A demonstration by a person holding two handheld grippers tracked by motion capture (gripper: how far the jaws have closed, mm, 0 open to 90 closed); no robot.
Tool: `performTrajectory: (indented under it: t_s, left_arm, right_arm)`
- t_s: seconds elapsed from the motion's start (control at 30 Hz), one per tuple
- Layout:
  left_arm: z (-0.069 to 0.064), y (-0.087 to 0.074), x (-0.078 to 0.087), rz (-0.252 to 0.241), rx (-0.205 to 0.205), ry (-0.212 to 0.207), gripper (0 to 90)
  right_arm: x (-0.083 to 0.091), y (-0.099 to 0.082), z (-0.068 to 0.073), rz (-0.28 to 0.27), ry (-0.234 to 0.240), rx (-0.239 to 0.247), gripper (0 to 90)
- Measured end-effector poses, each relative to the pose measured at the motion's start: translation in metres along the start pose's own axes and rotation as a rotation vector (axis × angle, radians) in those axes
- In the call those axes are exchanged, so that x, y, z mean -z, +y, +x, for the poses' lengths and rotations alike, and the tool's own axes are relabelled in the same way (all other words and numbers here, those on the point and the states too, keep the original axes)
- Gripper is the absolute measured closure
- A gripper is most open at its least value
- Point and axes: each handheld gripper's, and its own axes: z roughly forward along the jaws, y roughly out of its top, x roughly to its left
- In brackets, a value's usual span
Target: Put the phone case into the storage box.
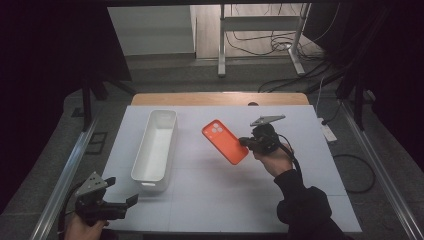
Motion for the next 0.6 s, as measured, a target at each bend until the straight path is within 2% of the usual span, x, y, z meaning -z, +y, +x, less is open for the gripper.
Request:
performTrajectory:
  t_s: [0.27, 0.5, 0.6]
  left_arm:
    - [0.001, 0.0, 0.0, -0.005, 0.011, -0.007, 0.1]
    - [0.006, 0.0, 0.0, -0.004, 0.061, -0.016, 0.0]
    - [0.006, 0.001, 0.0, -0.002, 0.059, -0.022, 0.0]
  right_arm:
    - [0.015, -0.005, 0.007, -0.019, -0.01, 0.018, 89.0]
    - [0.027, -0.01, 0.011, -0.032, -0.02, 0.027, 88.9]
    - [0.032, -0.012, 0.013, -0.042, -0.027, 0.031, 89.0]
